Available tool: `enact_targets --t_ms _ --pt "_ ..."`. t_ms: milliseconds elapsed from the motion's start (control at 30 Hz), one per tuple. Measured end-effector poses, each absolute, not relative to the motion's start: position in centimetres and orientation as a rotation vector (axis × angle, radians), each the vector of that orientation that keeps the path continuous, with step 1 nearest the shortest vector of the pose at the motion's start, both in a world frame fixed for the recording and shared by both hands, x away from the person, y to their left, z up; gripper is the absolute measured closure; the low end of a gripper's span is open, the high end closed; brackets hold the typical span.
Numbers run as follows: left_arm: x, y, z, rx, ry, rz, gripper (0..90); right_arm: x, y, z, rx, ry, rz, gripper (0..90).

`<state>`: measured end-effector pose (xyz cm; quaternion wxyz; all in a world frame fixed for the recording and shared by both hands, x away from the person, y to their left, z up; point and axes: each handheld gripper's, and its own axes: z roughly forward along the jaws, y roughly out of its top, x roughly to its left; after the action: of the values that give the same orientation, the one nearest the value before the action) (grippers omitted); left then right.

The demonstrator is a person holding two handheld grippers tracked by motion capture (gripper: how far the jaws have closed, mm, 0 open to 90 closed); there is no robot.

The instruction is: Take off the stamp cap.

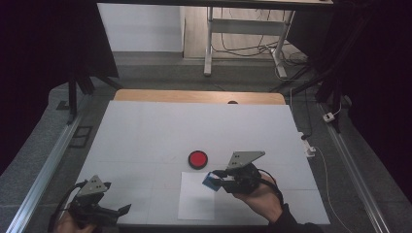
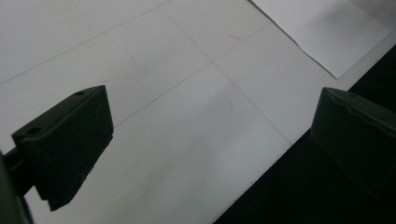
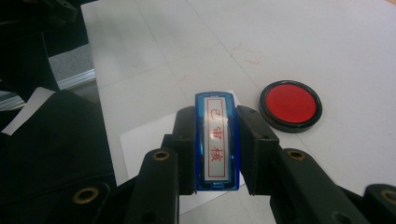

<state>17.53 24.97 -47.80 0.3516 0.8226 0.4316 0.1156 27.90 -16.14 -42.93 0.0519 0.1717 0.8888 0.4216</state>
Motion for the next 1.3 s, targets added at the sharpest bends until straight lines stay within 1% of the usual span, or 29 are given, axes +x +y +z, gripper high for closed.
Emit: enact_targets --t_ms 100,300,500,633,800,1300 --pt "17.7 24.9 -47.7 2.124 1.086 0.28 0.0 27.9 -16.2 -42.8 0.519 2.7 1.289 70.5" --pt "18.5 24.1 -47.6 2.111 0.971 0.185 0.0 27.9 -16.4 -42.7 0.511 2.702 1.286 70.5" --pt "19.1 23.4 -47.5 2.082 0.89 0.162 0.0 27.8 -16.5 -42.5 0.501 2.698 1.295 70.5" --pt "19.7 22.6 -47.4 2.109 0.869 0.167 0.0 27.8 -16.6 -42.3 0.5 2.697 1.311 70.5" --pt "20.3 21.5 -47.5 2.125 0.803 0.167 0.0 27.7 -16.6 -42.1 0.488 2.695 1.315 70.5" --pt "22.4 18.3 -47.6 2.134 0.675 0.089 0.0 27.3 -16.3 -41.8 0.458 2.708 1.335 70.5"
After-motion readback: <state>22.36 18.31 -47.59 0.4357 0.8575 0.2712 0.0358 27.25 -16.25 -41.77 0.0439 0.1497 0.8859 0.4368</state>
